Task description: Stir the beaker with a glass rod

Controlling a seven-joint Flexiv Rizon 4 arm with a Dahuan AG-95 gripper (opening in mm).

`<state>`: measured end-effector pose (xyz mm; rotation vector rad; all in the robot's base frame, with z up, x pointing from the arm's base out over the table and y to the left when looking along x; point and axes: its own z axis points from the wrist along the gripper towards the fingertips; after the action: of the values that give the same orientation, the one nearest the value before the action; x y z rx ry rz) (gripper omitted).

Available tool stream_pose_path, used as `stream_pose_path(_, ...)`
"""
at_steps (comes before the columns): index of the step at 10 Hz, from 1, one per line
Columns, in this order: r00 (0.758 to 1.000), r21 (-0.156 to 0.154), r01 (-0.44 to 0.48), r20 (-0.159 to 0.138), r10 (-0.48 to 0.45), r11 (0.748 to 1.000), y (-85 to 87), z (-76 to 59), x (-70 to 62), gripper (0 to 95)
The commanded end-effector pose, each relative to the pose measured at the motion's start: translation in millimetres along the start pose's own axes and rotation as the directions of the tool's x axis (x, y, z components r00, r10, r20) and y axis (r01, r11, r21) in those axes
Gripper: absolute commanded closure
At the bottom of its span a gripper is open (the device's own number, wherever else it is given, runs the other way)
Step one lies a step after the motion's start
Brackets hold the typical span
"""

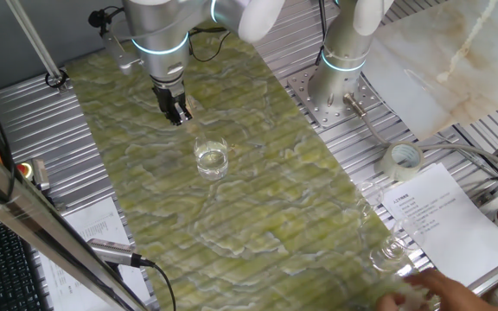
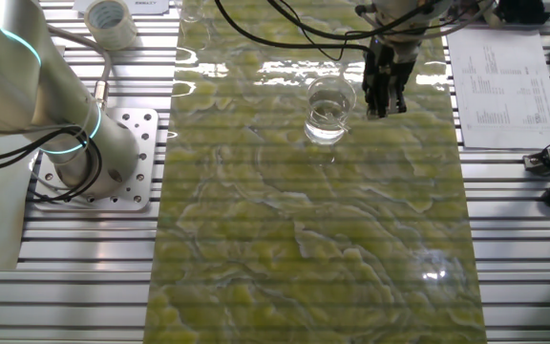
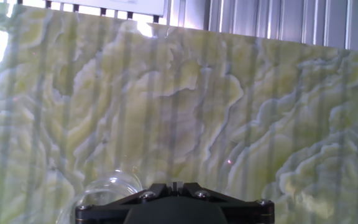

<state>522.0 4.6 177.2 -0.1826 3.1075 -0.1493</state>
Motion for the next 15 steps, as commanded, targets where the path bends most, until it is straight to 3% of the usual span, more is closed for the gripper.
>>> stream_pose_path(1, 0.997, -0.008, 0.07, -0.007, -0.071, 0.997, 0.3, 0.1, -0.4, 95.0)
stream_pose_path(4, 0.989, -0.012, 0.151, -0.001, -0.151, 0.988, 2.1, -5.4, 0.8, 95.0)
stream_pose_path(6, 0.981, -0.077, 0.196, 0.01, -0.196, 0.978, 3.9, -9.8, 2.1, 95.0)
stream_pose_path(8, 0.973, -0.082, 0.232, 0.015, -0.232, 0.969, 5.0, -13.3, 3.2, 95.0)
stream_pose_path(9, 0.959, -0.098, 0.283, 0.023, -0.283, 0.954, 5.4, -14.4, 3.5, 95.0)
stream_pose_path(11, 0.939, -0.091, 0.345, 0.034, -0.343, 0.934, 5.6, -15.0, 3.2, 95.0)
stream_pose_path(13, 0.894, -0.09, 0.449, 0.054, -0.445, 0.889, 6.5, -19.4, 3.8, 95.0)
stream_pose_path(15, 0.891, -0.102, 0.453, 0.054, -0.45, 0.886, 6.9, -26.6, 5.0, 95.0)
